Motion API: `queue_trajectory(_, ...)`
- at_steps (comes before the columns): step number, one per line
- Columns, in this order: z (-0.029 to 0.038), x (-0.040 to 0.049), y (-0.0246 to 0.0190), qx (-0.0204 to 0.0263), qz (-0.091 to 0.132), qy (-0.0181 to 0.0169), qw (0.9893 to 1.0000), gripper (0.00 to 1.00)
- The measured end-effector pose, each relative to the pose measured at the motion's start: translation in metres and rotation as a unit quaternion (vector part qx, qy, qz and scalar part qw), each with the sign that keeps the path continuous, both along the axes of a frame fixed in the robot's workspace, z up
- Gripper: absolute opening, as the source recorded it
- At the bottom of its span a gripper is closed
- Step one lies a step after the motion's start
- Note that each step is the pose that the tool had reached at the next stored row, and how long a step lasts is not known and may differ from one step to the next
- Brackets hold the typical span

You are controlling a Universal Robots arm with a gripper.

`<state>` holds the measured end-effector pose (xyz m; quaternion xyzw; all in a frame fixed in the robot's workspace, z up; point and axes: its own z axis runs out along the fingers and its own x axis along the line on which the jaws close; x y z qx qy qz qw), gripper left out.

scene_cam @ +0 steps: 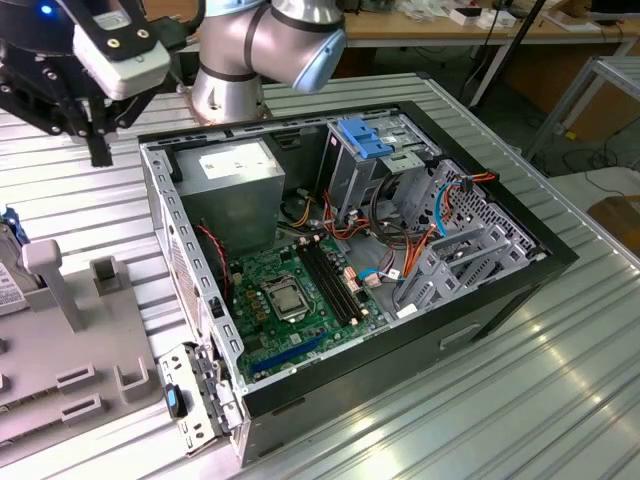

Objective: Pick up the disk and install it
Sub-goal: 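Reach for the disk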

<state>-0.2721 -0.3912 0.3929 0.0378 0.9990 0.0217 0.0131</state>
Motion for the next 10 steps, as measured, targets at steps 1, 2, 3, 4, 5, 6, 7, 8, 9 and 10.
queue_trajectory(1, -0.0001, -0.0101, 0.0003, 0.0000, 0.000, 0.0000, 1.0000, 0.11)
queue_trajectory(2, -0.0001, -0.0194, 0.0006, 0.0000, 0.000, 0.0000, 1.0000, 0.11)
queue_trajectory(3, -0.0002, -0.0267, 0.0006, 0.0000, 0.000, 0.0000, 1.0000, 0.11)
queue_trajectory(4, -0.0003, -0.0326, 0.0007, 0.0000, 0.000, -0.0001, 1.0000, 0.11)
queue_trajectory(5, -0.0003, -0.0376, 0.0008, 0.0001, 0.000, -0.0001, 1.0000, 0.11)
queue_trajectory(6, -0.0002, -0.0436, 0.0008, 0.0000, 0.000, 0.0001, 1.0000, 0.11)
queue_trajectory(7, -0.0003, -0.0482, 0.0008, 0.0000, 0.000, 0.0000, 1.0000, 0.11)
queue_trajectory(8, -0.0004, -0.0618, 0.0009, 0.0000, 0.000, 0.0000, 1.0000, 0.11)
queue_trajectory(9, -0.0004, -0.0661, 0.0009, 0.0000, 0.000, 0.0000, 1.0000, 0.11)
queue_trajectory(10, -0.0004, -0.0709, 0.0009, 0.0000, 0.000, 0.0000, 1.0000, 0.11)
